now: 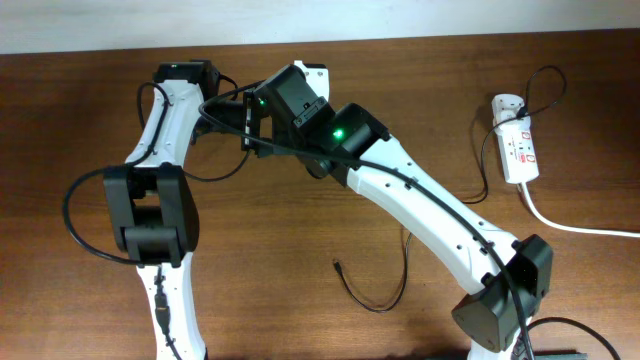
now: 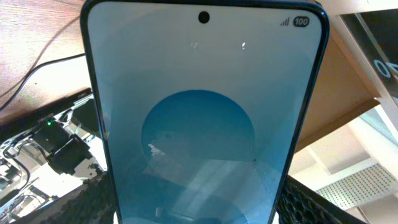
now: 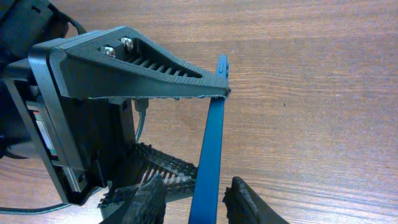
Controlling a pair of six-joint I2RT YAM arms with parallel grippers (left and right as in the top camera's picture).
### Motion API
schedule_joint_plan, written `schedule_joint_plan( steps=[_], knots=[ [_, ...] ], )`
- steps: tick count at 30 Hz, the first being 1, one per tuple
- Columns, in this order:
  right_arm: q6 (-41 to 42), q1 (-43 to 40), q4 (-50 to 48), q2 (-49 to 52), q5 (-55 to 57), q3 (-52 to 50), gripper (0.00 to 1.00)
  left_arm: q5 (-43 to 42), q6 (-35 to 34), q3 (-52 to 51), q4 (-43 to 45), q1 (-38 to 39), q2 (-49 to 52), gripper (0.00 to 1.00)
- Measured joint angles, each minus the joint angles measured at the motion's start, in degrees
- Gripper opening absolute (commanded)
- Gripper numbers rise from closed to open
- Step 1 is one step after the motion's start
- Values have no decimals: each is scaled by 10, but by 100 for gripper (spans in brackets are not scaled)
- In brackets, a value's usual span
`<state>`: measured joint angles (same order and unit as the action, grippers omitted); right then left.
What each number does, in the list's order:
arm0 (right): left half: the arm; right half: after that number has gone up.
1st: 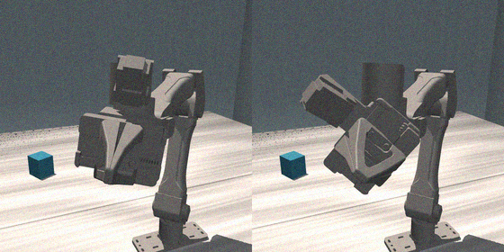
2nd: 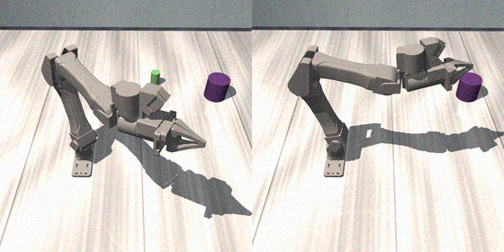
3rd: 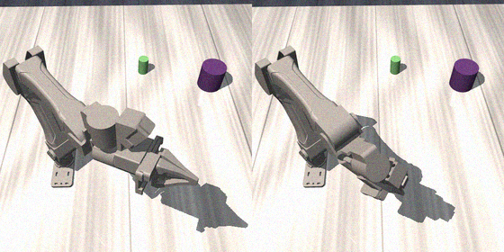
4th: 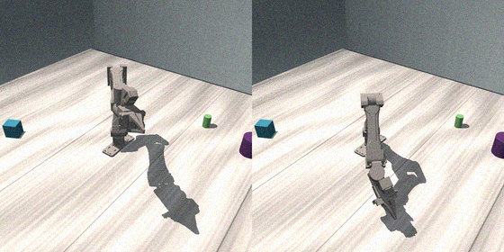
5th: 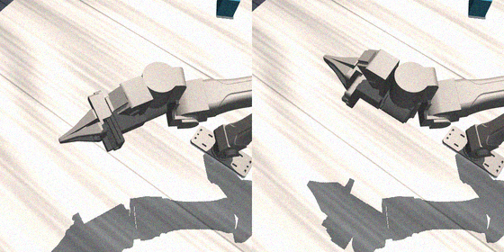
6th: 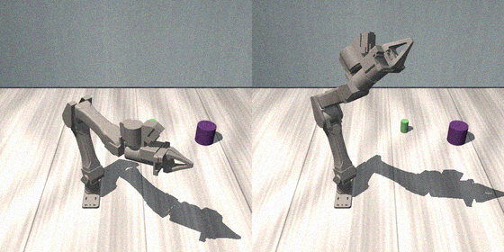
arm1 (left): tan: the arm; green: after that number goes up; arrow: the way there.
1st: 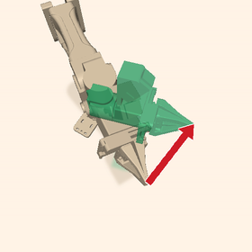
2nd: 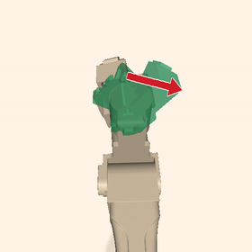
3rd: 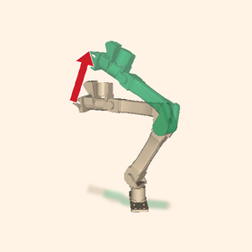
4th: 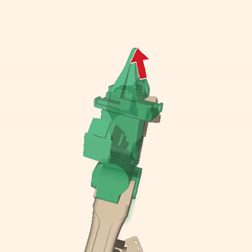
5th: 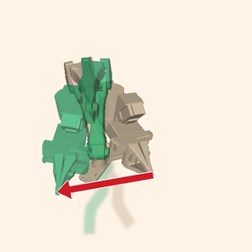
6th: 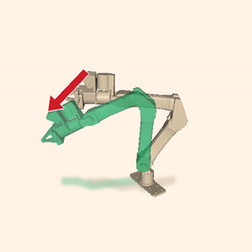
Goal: Plug charger to phone and switch on socket
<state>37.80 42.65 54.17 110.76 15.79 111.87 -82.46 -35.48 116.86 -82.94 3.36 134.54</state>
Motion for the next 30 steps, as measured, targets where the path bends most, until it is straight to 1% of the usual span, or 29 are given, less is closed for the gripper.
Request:
schedule_joint_plan(
  steps=[4, 7, 15, 17, 18, 23, 25, 26, 27, 28, 30],
  knots=[
    [2, 0, 0, 0, 1, 0, 31, 0, -4, 0, 0, 0, 0, 81],
    [2, 0, 0, 0, 1, 0, 27, 0, -4, 0, 0, 0, 0, 81],
    [6, 0, 0, 0, 3, 0, 21, 0, -6, 0, 0, 0, 0, 82],
    [7, 0, 1, 0, 3, 0, 16, 0, -6, 0, 0, 0, 0, 82],
    [8, 0, 2, 0, 5, 0, 12, 0, -6, 0, 0, 0, 0, 82],
    [9, 0, 7, 1, 18, 0, 4, 2, -6, 0, 0, -2, 0, 82],
    [21, 0, 7, 1, 23, 0, 4, 2, -6, 0, 0, -3, 0, 93],
    [49, 0, 5, 1, 22, 0, 4, 0, -8, 0, 0, -3, 0, 97],
    [68, -3, 4, 1, 22, 0, 4, -3, -8, 0, 0, -3, 0, 100],
    [104, -6, 2, 1, 20, 0, 4, -3, -10, 1, 0, -2, 0, 99],
    [204, -32, 2, 1, 14, 0, 4, -5, -10, 1, 0, -2, 0, 100]
  ],
)
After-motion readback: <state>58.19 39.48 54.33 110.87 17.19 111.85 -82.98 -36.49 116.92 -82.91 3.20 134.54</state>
